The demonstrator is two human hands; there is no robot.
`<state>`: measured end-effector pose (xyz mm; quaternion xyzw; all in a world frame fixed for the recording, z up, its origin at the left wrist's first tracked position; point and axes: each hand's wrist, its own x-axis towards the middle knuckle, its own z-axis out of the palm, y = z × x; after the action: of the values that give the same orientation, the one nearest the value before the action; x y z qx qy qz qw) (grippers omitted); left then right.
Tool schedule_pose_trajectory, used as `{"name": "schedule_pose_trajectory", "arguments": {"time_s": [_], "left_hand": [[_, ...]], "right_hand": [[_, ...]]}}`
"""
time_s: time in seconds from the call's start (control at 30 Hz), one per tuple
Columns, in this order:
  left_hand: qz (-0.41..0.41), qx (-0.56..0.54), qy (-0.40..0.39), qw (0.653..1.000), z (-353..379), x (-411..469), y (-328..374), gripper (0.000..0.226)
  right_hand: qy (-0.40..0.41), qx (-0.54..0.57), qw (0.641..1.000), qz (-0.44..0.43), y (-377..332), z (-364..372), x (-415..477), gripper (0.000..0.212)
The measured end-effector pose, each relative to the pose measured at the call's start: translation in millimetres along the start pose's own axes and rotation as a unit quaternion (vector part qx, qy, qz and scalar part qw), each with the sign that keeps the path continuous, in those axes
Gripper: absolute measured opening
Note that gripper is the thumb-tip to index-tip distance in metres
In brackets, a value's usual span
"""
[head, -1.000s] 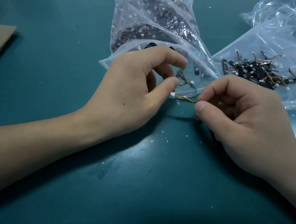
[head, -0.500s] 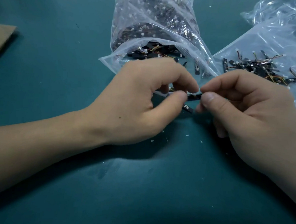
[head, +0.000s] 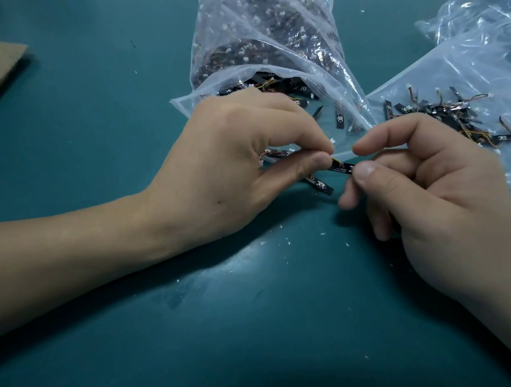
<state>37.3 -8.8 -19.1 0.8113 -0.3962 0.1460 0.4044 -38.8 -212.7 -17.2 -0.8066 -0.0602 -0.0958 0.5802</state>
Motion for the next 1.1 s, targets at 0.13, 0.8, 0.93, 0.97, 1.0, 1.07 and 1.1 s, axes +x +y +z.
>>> {"name": "schedule_pose_trajectory", "arguments": {"time_s": [0.13,0.8,0.93,0.97,1.0,1.07,1.1], "left_hand": [[-0.001,-0.045,-0.015,0.999,-1.0,-0.1,2.8,0.012],[-0.143,-0.19,-0.179,0.955,-6.7,3.5,3.5,0.023],[-0.15,-0.17,-0.189,0.956,-5.3,4.0,3.8,0.019],[-0.149,-0.164,-0.19,0.957,-4.7,3.9,4.3,0.018],[-0.147,-0.161,-0.188,0.958,-4.8,3.8,4.6,0.018],[-0.141,-0.166,-0.18,0.959,-6.0,3.9,5.3,0.019],[-0.139,-0.172,-0.178,0.959,-6.8,4.2,5.6,0.019]], "right_hand": [[0.005,0.013,1.0,-0.005,0.5,0.1,1.1,0.013],[-0.029,-0.025,0.997,-0.064,1.9,0.8,-3.9,0.013],[-0.029,-0.03,0.997,-0.066,2.2,1.1,-4.5,0.016],[-0.028,-0.029,0.997,-0.066,2.2,1.2,-4.5,0.016],[-0.028,-0.029,0.997,-0.066,2.2,1.2,-4.2,0.017],[-0.027,-0.027,0.997,-0.067,1.9,1.5,-3.8,0.017],[-0.027,-0.025,0.997,-0.067,1.6,1.8,-3.8,0.016]]}}
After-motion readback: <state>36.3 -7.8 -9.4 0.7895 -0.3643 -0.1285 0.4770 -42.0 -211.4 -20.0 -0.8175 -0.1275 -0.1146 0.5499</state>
